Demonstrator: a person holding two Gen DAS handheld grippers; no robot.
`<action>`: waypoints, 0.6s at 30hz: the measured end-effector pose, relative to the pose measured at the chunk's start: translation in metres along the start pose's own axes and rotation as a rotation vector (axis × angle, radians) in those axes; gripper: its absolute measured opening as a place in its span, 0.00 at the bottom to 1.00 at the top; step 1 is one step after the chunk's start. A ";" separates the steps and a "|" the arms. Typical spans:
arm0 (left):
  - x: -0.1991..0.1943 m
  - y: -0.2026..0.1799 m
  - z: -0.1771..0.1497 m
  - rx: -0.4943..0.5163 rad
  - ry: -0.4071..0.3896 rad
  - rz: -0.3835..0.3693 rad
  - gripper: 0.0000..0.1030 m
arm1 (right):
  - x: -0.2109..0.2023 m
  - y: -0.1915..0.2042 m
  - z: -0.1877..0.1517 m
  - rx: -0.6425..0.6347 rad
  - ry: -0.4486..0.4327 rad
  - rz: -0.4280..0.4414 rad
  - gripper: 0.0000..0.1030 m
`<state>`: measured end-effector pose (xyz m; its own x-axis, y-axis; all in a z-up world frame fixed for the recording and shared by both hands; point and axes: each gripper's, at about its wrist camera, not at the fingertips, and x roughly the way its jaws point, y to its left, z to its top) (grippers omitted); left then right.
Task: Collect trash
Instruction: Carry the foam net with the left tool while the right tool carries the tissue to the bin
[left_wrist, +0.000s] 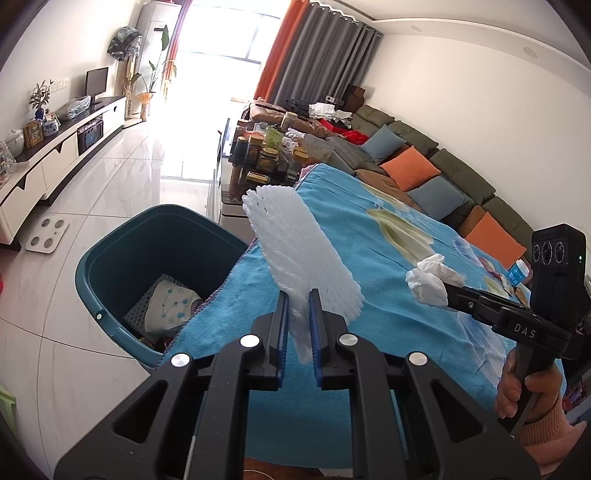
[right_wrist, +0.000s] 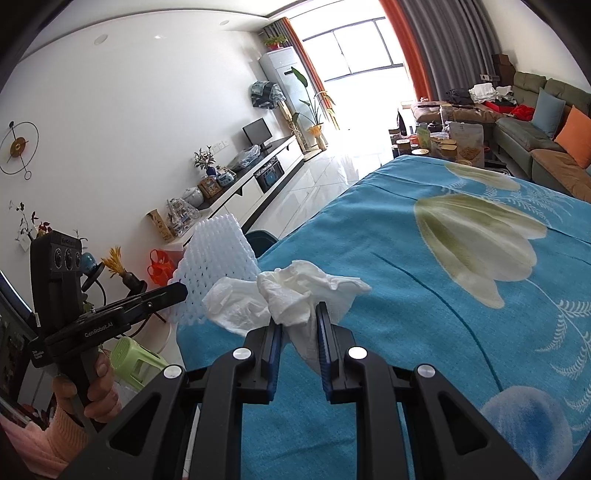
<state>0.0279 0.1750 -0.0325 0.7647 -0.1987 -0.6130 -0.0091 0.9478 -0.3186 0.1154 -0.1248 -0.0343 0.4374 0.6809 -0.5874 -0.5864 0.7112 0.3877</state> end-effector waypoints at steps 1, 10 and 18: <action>0.000 0.001 0.001 -0.002 0.000 0.001 0.11 | 0.001 0.001 0.000 -0.002 0.001 0.001 0.16; -0.003 0.004 0.000 -0.014 -0.007 0.016 0.11 | 0.009 0.007 0.003 -0.015 0.013 0.014 0.16; -0.007 0.010 0.000 -0.025 -0.014 0.032 0.11 | 0.015 0.007 0.007 -0.031 0.017 0.023 0.16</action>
<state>0.0225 0.1855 -0.0314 0.7725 -0.1648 -0.6133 -0.0496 0.9471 -0.3171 0.1227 -0.1088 -0.0351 0.4122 0.6941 -0.5902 -0.6171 0.6893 0.3796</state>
